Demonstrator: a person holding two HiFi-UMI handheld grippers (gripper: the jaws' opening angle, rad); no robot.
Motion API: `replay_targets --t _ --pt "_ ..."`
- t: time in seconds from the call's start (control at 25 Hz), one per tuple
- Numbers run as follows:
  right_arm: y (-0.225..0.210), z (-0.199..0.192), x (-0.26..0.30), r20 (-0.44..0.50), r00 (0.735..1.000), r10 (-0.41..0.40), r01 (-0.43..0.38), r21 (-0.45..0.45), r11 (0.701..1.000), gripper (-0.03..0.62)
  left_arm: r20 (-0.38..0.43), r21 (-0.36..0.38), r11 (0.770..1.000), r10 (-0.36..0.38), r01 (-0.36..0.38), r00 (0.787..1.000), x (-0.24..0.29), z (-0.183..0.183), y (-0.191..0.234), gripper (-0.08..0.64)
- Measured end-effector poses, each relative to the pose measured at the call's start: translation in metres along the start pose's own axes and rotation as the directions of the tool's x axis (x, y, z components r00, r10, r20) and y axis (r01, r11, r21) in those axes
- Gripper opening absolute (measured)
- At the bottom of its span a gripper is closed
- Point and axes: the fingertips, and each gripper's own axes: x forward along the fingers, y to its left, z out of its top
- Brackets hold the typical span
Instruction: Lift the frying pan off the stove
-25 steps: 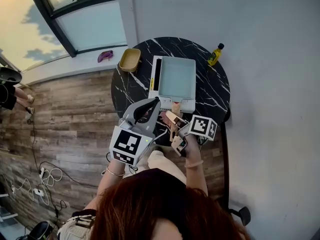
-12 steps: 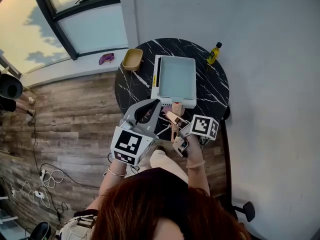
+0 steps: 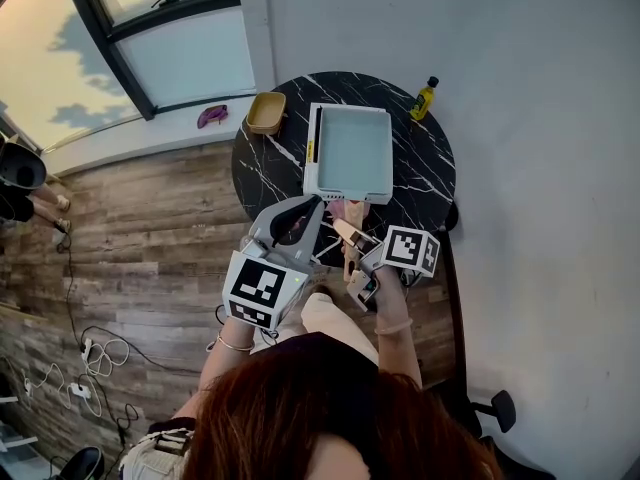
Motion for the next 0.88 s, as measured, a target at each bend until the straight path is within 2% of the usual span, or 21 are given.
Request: replay_targets --t 0.24,0.88 --pt "0.011 -0.020 -0.018 0.010 1.000 0.011 -0.011 -0.013 1.000 0.103 0.016 0.008 1.000 -0.005 0.005 1.000 -0.023 0.004 -0.018 0.012" --pt "0.028 -0.043 -0.041 0.024 1.000 0.011 -0.010 -0.040 0.999 0.103 0.041 0.009 1.000 -0.010 0.009 0.999 -0.052 0.009 -0.035 0.012"
